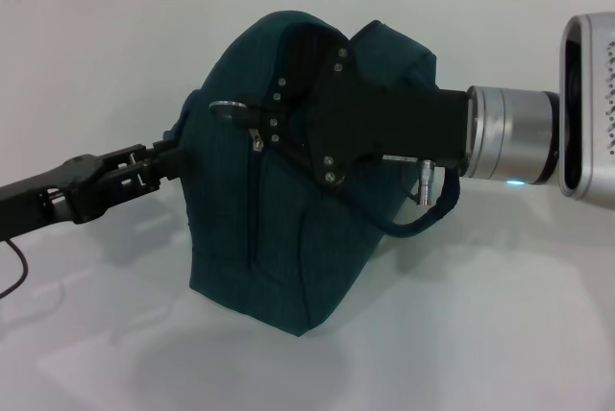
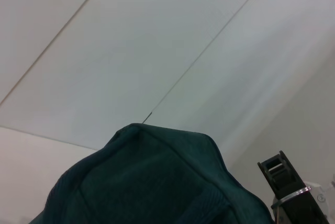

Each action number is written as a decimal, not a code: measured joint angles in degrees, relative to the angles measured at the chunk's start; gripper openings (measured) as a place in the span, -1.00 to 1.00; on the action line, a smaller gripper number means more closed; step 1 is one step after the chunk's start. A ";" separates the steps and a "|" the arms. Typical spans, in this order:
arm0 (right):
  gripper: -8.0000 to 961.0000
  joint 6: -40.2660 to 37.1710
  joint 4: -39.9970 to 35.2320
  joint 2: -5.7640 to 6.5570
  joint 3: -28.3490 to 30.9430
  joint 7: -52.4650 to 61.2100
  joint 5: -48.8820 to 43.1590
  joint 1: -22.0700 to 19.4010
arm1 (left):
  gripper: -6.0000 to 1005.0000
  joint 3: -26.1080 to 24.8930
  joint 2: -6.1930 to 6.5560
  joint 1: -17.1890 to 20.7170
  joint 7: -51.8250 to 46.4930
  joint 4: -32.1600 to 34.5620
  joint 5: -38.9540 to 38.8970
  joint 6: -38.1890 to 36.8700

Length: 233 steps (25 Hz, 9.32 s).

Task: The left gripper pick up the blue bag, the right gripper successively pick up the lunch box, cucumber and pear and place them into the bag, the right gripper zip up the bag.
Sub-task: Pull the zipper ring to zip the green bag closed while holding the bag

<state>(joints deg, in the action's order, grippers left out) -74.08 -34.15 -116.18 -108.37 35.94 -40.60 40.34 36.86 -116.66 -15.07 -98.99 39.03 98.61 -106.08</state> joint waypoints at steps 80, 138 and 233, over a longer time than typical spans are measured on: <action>-0.97 8.80 10.29 -0.01 2.76 8.80 20.24 -4.16 | -0.89 -2.24 -0.19 -0.99 10.88 -1.41 2.22 -4.89; -0.97 4.47 9.87 0.00 2.28 8.89 20.30 -5.18 | 0.50 -8.62 1.43 -20.98 -12.44 0.31 17.89 10.24; -0.19 1.88 18.48 1.58 3.43 26.58 22.35 -11.53 | -0.86 -3.64 -2.14 -19.69 -8.27 0.77 7.08 0.07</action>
<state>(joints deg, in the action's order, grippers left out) -72.20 -15.68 -114.61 -104.93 62.52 -18.25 28.81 33.22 -118.79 -34.76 -107.26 39.79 105.69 -106.01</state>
